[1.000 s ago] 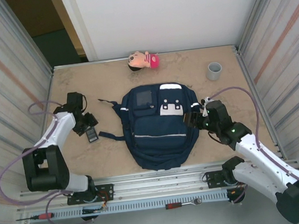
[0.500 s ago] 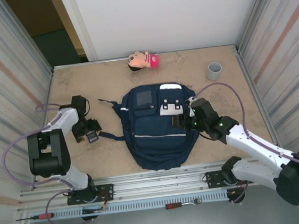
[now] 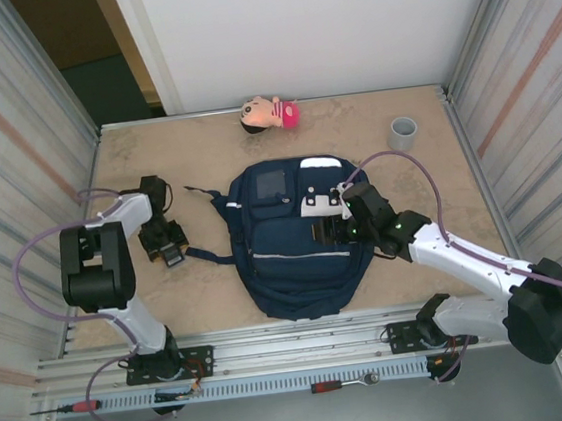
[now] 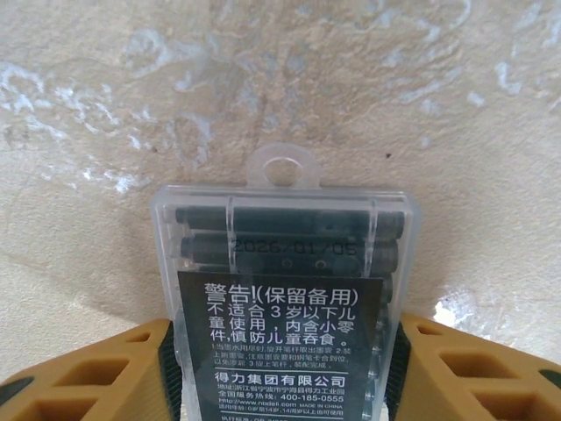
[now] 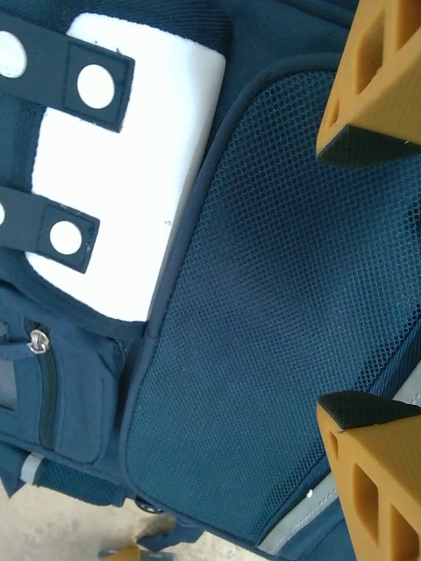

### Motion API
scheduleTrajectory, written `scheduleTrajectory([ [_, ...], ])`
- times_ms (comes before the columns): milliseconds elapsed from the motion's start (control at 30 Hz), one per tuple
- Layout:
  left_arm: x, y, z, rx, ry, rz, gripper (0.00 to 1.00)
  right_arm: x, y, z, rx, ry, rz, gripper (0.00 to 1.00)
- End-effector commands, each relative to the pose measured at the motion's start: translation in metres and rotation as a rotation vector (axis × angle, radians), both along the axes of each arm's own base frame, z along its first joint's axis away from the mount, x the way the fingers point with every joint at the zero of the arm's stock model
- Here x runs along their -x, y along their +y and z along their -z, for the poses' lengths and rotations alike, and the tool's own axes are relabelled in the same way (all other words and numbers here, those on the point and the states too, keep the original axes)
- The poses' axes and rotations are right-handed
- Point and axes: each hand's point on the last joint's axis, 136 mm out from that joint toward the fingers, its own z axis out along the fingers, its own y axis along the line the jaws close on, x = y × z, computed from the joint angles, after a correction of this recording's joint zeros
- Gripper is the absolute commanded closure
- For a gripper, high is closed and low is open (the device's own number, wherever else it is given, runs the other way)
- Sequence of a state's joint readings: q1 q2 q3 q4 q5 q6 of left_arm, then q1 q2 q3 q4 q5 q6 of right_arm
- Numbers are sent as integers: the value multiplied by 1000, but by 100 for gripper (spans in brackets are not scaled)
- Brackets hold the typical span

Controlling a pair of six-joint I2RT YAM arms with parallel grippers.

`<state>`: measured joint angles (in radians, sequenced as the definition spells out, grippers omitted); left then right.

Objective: Pack the student bag

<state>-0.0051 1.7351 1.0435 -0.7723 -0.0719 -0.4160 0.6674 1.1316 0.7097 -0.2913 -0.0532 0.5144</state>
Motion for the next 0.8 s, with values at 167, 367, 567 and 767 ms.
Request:
scheduleTrajectory([
  [167,8,4,-14,51,-82,-118,54,-2,30,-20,-51,-59,-76,32],
  [367,12,-10,-36,193,-158,-210,55,-1,74,-27,-128,-57,-131,32],
  [567,8,-41,-50,399,-227,-320,55,6,151,-23,-210,2,-230,32],
  [767,-1,-68,-62,609,-294,-443,55,6,205,-17,-273,59,-272,34],
])
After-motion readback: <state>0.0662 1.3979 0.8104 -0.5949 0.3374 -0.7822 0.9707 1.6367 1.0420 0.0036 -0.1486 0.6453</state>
